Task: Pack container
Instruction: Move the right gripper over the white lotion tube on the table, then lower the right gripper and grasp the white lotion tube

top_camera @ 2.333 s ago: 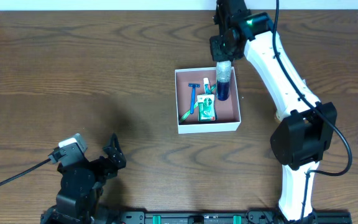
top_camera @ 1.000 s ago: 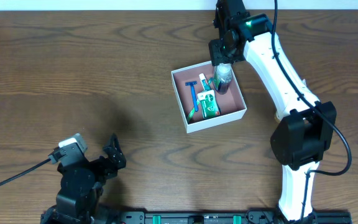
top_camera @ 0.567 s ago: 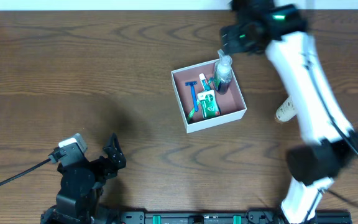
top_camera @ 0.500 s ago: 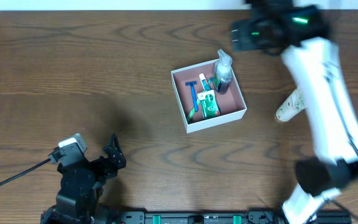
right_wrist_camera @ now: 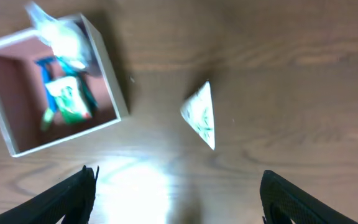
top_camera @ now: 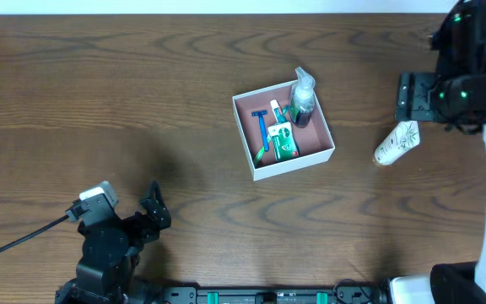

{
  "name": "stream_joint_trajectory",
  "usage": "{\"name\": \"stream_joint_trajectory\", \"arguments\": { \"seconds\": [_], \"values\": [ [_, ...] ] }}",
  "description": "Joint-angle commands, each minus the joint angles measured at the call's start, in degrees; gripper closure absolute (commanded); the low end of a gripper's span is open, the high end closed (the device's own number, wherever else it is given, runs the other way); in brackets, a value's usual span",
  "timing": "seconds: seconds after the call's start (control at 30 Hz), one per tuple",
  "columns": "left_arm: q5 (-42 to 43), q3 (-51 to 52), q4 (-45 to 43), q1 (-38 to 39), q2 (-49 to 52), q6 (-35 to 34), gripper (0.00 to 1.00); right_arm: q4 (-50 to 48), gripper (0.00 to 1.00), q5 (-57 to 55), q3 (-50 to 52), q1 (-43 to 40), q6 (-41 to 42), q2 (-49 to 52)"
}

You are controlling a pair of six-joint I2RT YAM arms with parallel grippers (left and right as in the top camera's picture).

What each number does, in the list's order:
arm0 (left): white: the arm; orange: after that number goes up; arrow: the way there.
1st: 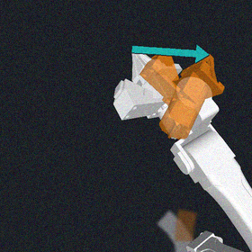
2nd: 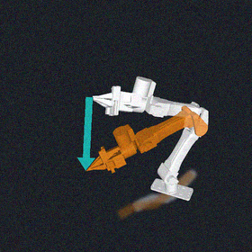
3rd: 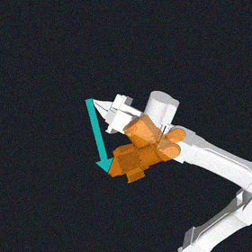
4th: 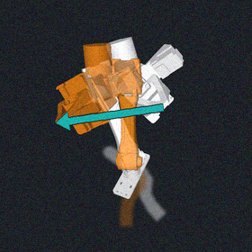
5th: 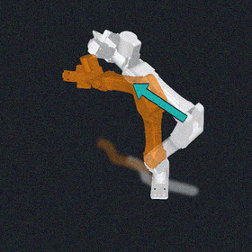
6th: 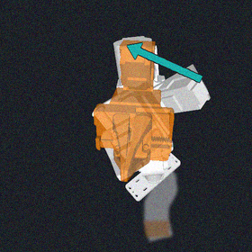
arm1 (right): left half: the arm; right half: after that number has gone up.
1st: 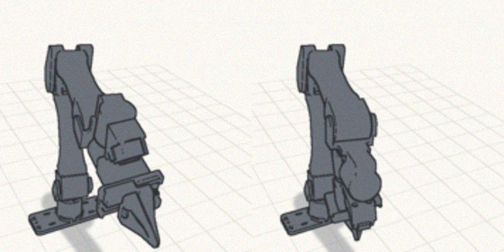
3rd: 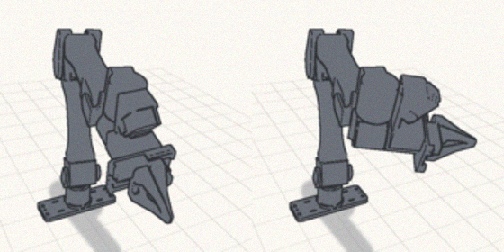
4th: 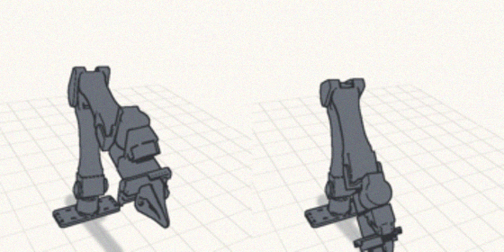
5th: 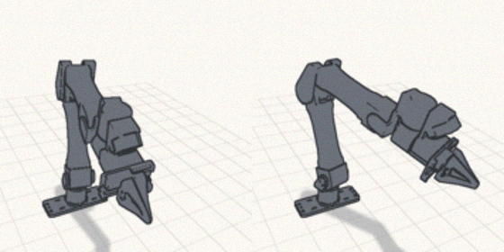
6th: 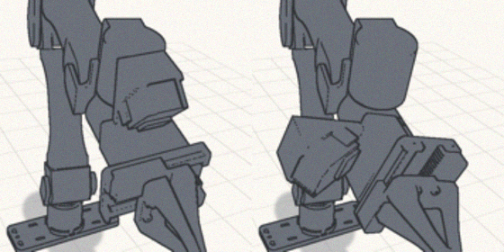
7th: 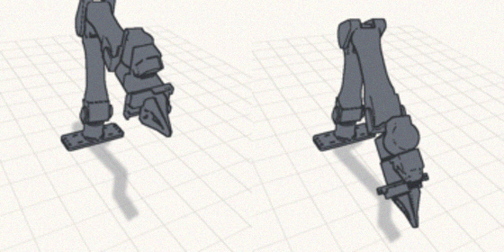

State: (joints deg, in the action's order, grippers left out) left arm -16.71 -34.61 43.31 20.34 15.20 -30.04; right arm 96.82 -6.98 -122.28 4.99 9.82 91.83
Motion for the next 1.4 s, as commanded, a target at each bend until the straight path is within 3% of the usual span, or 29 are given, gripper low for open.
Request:
{"name": "stream_joint_trajectory", "arguments": {
  "seconds": [0.0, 0.33, 0.6, 0.83, 1.07, 1.1, 1.23, 1.37],
  "values": [
    [-0.52, 0.00, -0.11, -0.17, -0.35, -0.50, 0.02, -0.83, 0.17, -2.69, 3.58, -2.32, -0.66, 1.38],
    [-0.52, 0.00, -0.11, -0.17, -0.35, -0.50, 0.02, -7.58, 0.18, -0.24, 15.26, -9.40, -2.03, 1.79],
    [-0.52, 0.00, -0.11, -0.17, -0.35, -0.48, 0.02, -14.29, 0.19, 2.93, 25.51, -9.70, -5.22, 1.84],
    [-0.50, 0.00, -0.11, -0.17, -0.35, -0.48, 0.02, -18.14, 0.30, 3.91, 30.40, -9.75, -5.20, 1.84],
    [-0.52, 0.00, -0.11, -0.17, -0.35, -0.48, 0.02, -23.85, 0.34, 4.46, 35.23, -9.97, -5.18, 1.84],
    [-0.52, 0.00, -0.11, -0.17, -0.35, -0.48, 0.02, -24.39, 0.38, 4.48, 35.60, -9.97, -5.18, 1.84],
    [-0.52, 0.00, -0.11, -0.17, -0.35, -0.48, 0.02, -25.83, 0.73, 5.07, 35.91, -9.97, -4.94, 1.84],
    [-0.52, 0.00, -0.11, -0.17, -0.35, -0.48, 0.02, -26.34, 0.94, 5.09, 35.76, -9.97, -4.66, 1.81]
  ]
}}
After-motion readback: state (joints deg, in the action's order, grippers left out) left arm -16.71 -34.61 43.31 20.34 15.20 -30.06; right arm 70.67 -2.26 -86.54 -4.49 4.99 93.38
